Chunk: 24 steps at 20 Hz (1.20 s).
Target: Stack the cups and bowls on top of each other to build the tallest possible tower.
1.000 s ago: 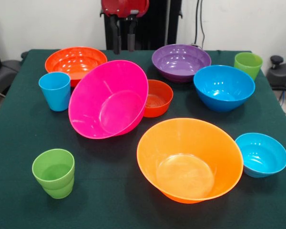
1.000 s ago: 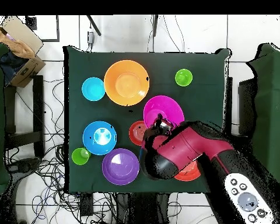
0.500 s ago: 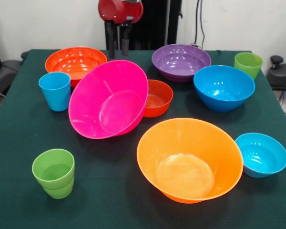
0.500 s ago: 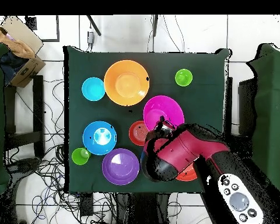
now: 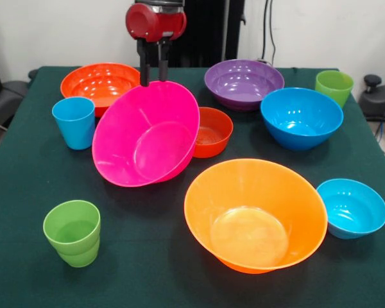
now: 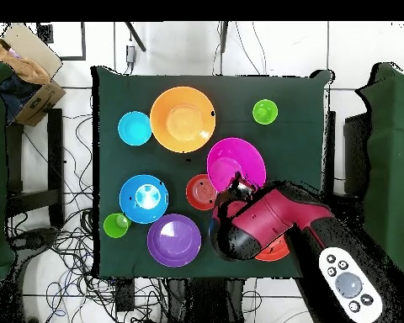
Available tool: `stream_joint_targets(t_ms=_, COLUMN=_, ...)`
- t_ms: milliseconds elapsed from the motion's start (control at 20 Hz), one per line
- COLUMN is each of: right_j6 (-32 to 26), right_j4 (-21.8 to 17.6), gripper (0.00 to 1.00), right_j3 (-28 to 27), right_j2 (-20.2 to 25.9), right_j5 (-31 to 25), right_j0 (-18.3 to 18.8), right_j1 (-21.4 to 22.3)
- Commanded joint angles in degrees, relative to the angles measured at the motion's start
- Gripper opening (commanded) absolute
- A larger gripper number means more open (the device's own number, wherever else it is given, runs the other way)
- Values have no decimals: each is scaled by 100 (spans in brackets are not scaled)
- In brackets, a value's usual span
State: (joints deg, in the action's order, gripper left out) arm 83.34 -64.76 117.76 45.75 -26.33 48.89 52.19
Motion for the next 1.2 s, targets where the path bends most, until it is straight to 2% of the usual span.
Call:
stream_joint_targets(t_ms=50, right_j6=20, right_j4=-80, gripper=100, right_j3=-287, right_j2=-246, right_j5=217, right_j0=-45, right_j1=-792)
stream_joint_targets(t_ms=250, right_j6=28, right_j4=-81, gripper=100, right_j3=-264, right_j2=-232, right_j5=201, right_j0=-36, right_j1=-757)
stream_joint_targets(t_ms=600, right_j6=421, right_j4=-339, gripper=100, right_j3=-342, right_j2=-477, right_j5=327, right_j0=-340, right_j1=-845)
stream_joint_targets(t_ms=950, right_j6=-271, right_j4=521, gripper=100, right_j3=-114, right_j2=-18, right_j5=-185, right_j0=-40, right_j1=-311)
stream_joint_targets(t_ms=1200, right_j6=-460, right_j4=689, gripper=100, right_j3=-59, right_j2=-2, right_j5=-226, right_j0=45, right_j1=-145)
